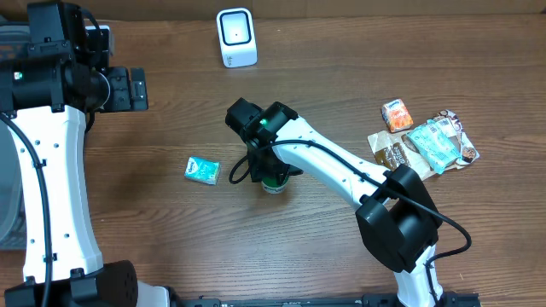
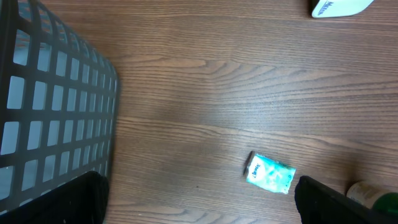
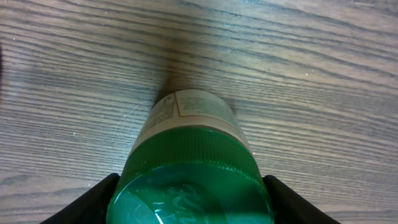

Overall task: Scan the item barcode
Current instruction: 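Lift the green-capped bottle toward the scanner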

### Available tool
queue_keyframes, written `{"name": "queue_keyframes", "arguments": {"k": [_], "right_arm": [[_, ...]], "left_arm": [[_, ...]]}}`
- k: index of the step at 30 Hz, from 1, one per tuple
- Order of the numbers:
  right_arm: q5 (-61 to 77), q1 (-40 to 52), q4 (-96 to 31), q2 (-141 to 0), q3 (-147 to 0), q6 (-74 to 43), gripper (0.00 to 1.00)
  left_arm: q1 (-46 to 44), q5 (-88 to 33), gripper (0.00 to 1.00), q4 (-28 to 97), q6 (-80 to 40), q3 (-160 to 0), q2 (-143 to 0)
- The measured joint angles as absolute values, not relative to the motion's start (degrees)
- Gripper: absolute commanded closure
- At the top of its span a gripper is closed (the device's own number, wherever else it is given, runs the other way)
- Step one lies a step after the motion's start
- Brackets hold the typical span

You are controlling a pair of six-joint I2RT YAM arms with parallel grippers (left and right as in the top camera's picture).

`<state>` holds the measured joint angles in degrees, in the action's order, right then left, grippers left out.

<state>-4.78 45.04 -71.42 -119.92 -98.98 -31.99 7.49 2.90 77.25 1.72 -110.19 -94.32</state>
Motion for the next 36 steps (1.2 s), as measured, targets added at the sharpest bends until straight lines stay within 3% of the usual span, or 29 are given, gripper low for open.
{"name": "queue_keyframes", "arguments": {"k": [10, 25, 36], "right_arm": [[-4.84, 44.69, -72.12, -119.92, -99.24, -29.74, 0.43], [-5.43, 42.0, -74.54, -120.2, -108.62, -3.09, 0.42], [-2.31, 42.0, -72.82, -120.2, -108.62, 6.44, 0.42]], "left_arm": [[7.49, 2.9, 0.0, 77.25, 1.72, -110.19, -94.32], [7.49, 2.9, 0.01, 77.25, 1.72, -110.19, -94.32], [7.49, 2.9, 0.0, 77.25, 1.72, -110.19, -94.32]]}}
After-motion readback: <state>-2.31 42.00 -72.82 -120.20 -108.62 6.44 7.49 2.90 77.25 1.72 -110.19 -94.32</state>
